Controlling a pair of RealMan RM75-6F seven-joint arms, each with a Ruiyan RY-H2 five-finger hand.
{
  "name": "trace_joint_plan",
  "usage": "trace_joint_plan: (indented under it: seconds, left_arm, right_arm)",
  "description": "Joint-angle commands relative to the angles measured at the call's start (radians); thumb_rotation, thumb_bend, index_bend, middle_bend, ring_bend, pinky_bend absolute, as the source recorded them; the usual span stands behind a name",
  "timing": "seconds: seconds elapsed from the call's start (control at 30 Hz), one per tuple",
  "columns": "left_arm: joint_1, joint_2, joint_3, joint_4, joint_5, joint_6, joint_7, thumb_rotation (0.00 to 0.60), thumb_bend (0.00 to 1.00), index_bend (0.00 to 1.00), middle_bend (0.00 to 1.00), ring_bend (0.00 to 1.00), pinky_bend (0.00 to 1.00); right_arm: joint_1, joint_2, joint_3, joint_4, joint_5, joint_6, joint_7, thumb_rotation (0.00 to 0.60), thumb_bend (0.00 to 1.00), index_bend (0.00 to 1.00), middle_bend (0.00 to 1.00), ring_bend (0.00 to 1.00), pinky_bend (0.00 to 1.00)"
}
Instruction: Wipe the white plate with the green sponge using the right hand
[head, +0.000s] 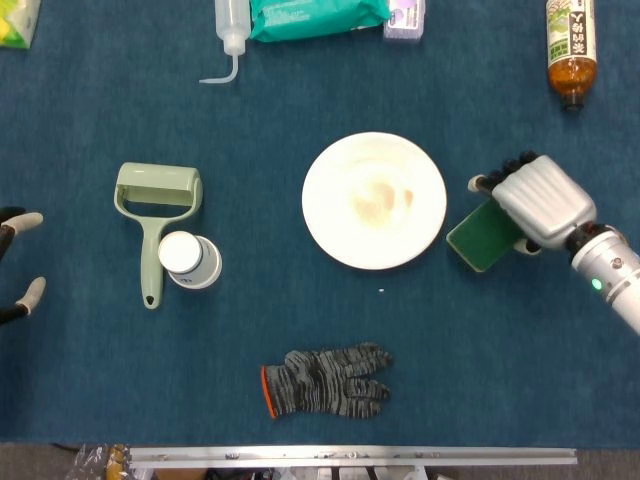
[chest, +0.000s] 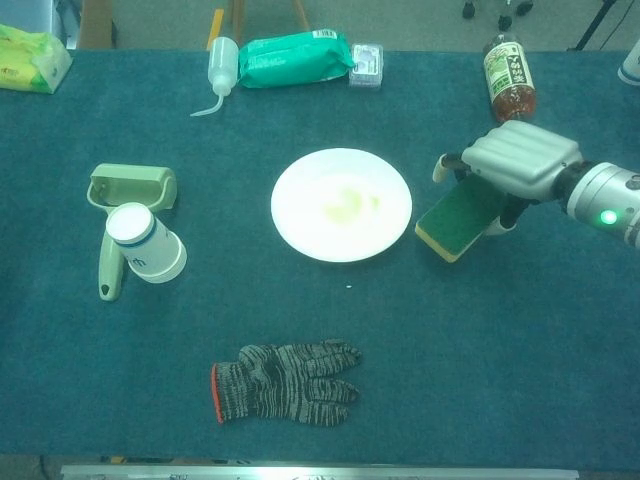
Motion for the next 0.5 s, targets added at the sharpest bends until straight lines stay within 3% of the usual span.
trace_joint_plan:
  seconds: [0.03, 0.17, 0.37, 0.5]
  left_arm:
    - [0.001, 0.000, 0.000, 0.003, -0.001, 0.001, -0.003, 0.600, 0.27, 0.24, 0.20, 0.18, 0.34]
    - [0.002, -0.002, 0.001, 0.011, -0.005, -0.001, -0.013, 0.600, 0.27, 0.24, 0.20, 0.18, 0.34]
    - [-0.002, -0.001, -0.002, 0.009, 0.002, 0.008, -0.014, 0.600, 0.27, 0.24, 0.20, 0.18, 0.34]
    - [-0.007, 0.007, -0.014, -0.014, 0.010, 0.029, 0.009, 0.600, 0.27, 0.26, 0.22, 0.18, 0.34]
  right_arm:
    - [0.018, 0.013, 0.001, -0.022, 0.061, -0.066, -0.023, 0.600, 0.00, 0.17, 0.18, 0.18, 0.33]
    - [0.030, 0.044, 0.005, -0.069, 0.101, -0.104, -0.024, 0.600, 0.00, 0.02, 0.01, 0.11, 0.33]
    - [0.007, 0.114, 0.016, -0.168, 0.087, -0.055, 0.006, 0.600, 0.00, 0.00, 0.00, 0.07, 0.33]
    - [-0.061, 0.167, 0.022, -0.208, 0.010, 0.082, 0.035, 0.600, 0.00, 0.00, 0.00, 0.06, 0.34]
